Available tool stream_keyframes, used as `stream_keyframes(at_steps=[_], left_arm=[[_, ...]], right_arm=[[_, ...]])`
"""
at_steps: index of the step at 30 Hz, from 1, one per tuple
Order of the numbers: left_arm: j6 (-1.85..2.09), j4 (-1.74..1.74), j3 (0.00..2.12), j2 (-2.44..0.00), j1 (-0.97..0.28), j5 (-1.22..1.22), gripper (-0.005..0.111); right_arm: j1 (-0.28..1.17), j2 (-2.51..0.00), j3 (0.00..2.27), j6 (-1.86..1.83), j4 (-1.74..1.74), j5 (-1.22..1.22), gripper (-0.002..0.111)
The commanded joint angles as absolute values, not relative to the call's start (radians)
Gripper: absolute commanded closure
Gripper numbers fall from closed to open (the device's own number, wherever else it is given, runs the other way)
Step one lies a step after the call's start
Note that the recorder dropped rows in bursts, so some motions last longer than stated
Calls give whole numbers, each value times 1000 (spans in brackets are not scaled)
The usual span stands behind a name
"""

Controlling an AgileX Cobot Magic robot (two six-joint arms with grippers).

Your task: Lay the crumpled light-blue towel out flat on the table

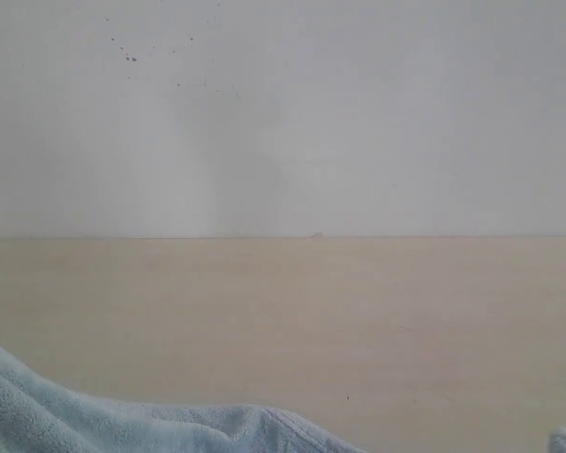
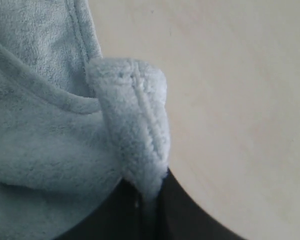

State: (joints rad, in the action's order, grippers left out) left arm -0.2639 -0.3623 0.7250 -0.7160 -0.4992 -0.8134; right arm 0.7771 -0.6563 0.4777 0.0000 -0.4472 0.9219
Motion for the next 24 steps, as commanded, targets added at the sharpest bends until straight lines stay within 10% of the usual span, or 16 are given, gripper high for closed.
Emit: stream_keyframes(at_steps=[1,7,14,24], left_arm=[[-260,-357,721,-711,-498,-813,103],[-228,-357,718,-711,-498,-809,103],[-225,-359,657,-711,-498,-802,103],[-225,-355,570,-711,-498,-756,103]], right_arm=[[778,-813,478,-7,-492,822,108],[778,-972,478,41,-493,703,105],[778,-1060,478,118,-510,690,55],[778,-962,478,162,-540,796,60]])
